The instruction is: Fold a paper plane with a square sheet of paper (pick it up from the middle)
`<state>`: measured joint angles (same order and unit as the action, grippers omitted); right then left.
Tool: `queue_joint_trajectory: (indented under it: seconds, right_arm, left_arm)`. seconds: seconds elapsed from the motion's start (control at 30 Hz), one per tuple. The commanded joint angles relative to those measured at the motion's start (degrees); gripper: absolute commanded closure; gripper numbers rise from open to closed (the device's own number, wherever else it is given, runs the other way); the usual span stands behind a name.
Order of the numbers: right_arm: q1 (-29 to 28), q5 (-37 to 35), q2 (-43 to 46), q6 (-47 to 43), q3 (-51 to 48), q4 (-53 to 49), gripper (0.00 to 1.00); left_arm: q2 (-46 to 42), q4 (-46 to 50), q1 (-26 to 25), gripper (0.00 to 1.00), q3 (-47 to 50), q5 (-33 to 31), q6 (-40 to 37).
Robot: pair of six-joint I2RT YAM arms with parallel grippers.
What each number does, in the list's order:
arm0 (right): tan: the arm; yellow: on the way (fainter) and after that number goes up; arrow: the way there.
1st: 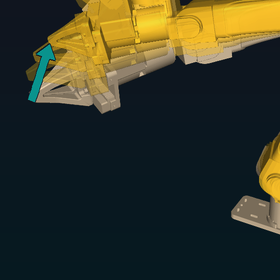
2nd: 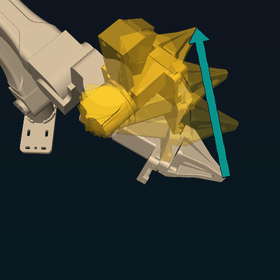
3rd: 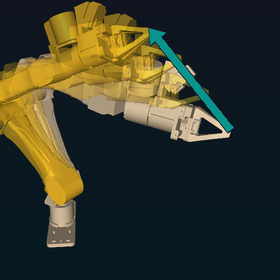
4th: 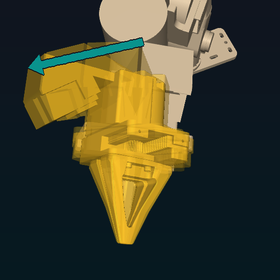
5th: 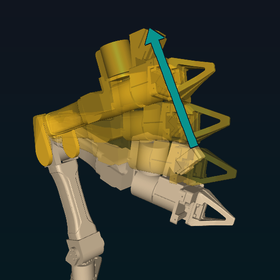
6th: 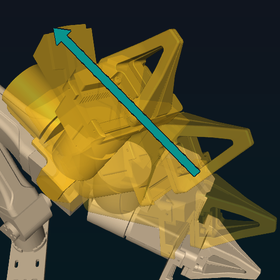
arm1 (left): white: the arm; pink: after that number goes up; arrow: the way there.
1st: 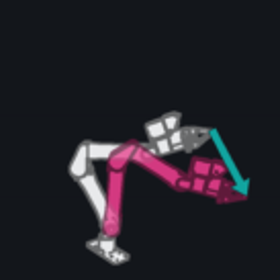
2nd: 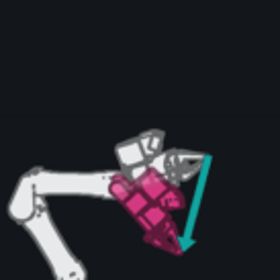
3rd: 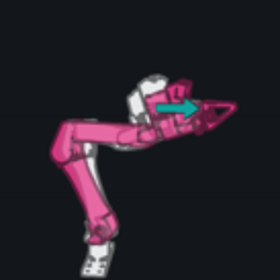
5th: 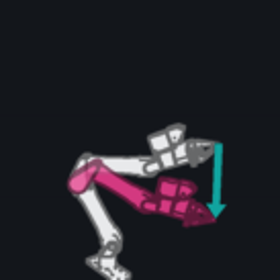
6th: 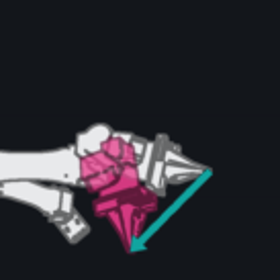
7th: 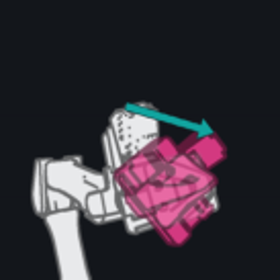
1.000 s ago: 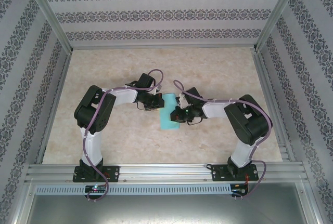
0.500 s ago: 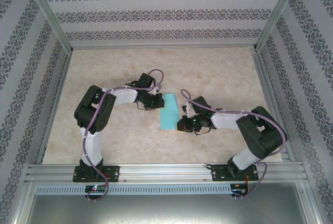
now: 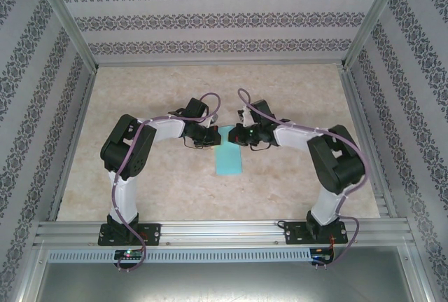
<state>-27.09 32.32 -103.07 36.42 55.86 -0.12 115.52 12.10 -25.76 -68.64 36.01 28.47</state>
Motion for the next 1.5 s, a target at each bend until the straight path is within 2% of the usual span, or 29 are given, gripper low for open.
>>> queue_joint_trajectory:
  seconds: [0.0,0.3,0.57,0.67,0.8,0.93,1.07,1.23,1.47]
  right_arm:
    - [0.5,0.0,-4.5,2.3,2.1,3.5,1.00]
    - [3.3,-3.4,-9.1,4.0,1.4,6.9,1.00]
    - [8.5,-11.3,-8.3,4.2,-0.1,5.6,1.00]
    - [8.5,-10.9,-4.7,3.0,-0.4,5.7,1.00]
    - [6.5,-6.9,-1.4,2.7,-0.9,8.9,1.00]
    - [4.1,-3.1,-5.1,4.5,1.6,10.0,1.00]
    - [3.1,-2.6,-8.9,5.6,4.2,9.8,1.00]
    - [4.1,-5.7,-11.6,5.2,6.1,7.2,1.00]
    - [9.3,-11.7,-13.1,7.8,5.7,6.6,1.00]
  left_arm:
    - [5.7,7.9,0.7,1.00,2.9,-8.4,-1.3]
    - [5.9,9.5,0.6,1.00,3.9,-9.5,-1.4]
    - [5.8,10.4,0.7,1.00,5.0,-11.3,-1.7]
    - [5.7,10.2,0.8,1.00,5.0,-11.3,-1.6]
    - [5.7,10.1,0.7,1.00,4.9,-11.1,-1.5]
    - [5.8,10.0,0.8,1.00,4.9,-11.2,-1.3]
    - [5.6,10.0,0.8,1.00,5.3,-11.4,-1.4]
    - [5.4,9.9,0.7,1.00,5.7,-11.4,-1.3]
    - [4.7,10.0,0.8,1.00,6.9,-12.1,-1.6]
